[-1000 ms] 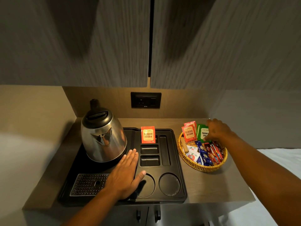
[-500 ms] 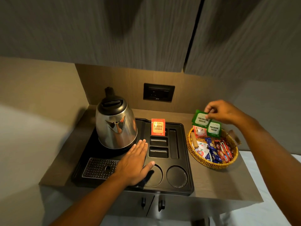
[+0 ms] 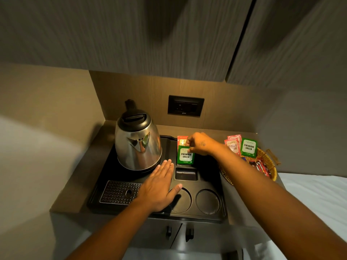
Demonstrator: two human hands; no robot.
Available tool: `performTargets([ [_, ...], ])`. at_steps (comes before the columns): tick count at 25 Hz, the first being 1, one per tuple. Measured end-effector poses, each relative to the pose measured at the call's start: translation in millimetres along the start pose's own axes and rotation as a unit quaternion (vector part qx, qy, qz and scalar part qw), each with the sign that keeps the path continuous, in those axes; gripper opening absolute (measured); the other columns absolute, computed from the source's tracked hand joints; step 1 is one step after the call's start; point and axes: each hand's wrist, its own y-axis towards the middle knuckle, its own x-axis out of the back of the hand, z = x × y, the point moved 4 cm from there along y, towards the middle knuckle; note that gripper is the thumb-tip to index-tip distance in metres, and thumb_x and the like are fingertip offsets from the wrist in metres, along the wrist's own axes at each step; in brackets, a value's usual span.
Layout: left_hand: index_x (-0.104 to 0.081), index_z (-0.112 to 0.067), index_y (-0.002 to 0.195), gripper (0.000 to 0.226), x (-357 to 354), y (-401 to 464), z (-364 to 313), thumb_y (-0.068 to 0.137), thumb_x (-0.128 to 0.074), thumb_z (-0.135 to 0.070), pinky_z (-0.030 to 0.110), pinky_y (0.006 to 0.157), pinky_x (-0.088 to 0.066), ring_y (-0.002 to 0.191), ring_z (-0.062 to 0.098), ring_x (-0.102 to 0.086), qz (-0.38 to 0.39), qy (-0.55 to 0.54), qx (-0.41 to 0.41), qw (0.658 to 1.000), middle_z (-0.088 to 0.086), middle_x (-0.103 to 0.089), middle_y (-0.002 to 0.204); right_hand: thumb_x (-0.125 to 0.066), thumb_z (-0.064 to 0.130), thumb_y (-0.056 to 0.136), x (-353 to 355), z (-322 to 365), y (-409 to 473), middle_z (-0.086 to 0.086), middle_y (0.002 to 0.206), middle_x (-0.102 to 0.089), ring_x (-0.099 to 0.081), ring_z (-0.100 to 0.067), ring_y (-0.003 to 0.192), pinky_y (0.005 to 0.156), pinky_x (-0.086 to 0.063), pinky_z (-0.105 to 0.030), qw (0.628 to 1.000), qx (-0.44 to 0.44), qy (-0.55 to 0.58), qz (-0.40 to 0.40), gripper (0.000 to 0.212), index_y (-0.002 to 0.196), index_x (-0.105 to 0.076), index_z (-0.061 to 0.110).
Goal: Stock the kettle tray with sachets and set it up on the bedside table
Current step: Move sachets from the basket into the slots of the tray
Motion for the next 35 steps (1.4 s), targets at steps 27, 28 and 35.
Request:
performTargets([
  [27,0.005,-0.017,0.154,0.083,-3.7,1.2,2.8,0.092,-0.008,-0.070,0.031,0.121,0.004,0.149,0.011,0.012,-0.009,-0.003,-0.001,1.000,0.002,0.006,0.164,-0.071,0.020,0.082,4.7,-10.5,-89.4,0.006,0.082,-0.066,-0.064,-0.013,0.079,0.057,-0.043,-0.021,0.998,-0.043,-0.010,-0.039,0.006,0.080,-0.067,0.024],
  [28,0.005,-0.017,0.154,0.084,-3.2,1.2,2.2,0.091,-0.009,-0.071,0.031,0.120,0.004,0.149,0.011,0.012,-0.010,-0.005,0.001,1.000,0.001,0.006,0.164,-0.070,0.019,0.082,-15.7,-0.8,-78.0,0.003,0.089,-0.068,-0.065,-0.016,0.086,0.064,-0.049,-0.025,0.999,-0.029,-0.030,-0.020,0.004,0.085,-0.069,0.022],
  [35,0.007,-0.018,0.155,0.088,-0.2,-0.6,1.0,0.088,-0.009,-0.074,0.034,0.122,0.002,0.149,0.012,0.013,0.003,-0.003,0.003,1.000,0.001,0.008,0.164,-0.078,0.021,0.077,-23.2,-35.1,-74.6,0.003,0.104,-0.068,-0.062,-0.012,0.094,0.083,-0.053,-0.032,0.994,-0.053,0.063,-0.071,0.032,0.107,-0.068,0.023],
])
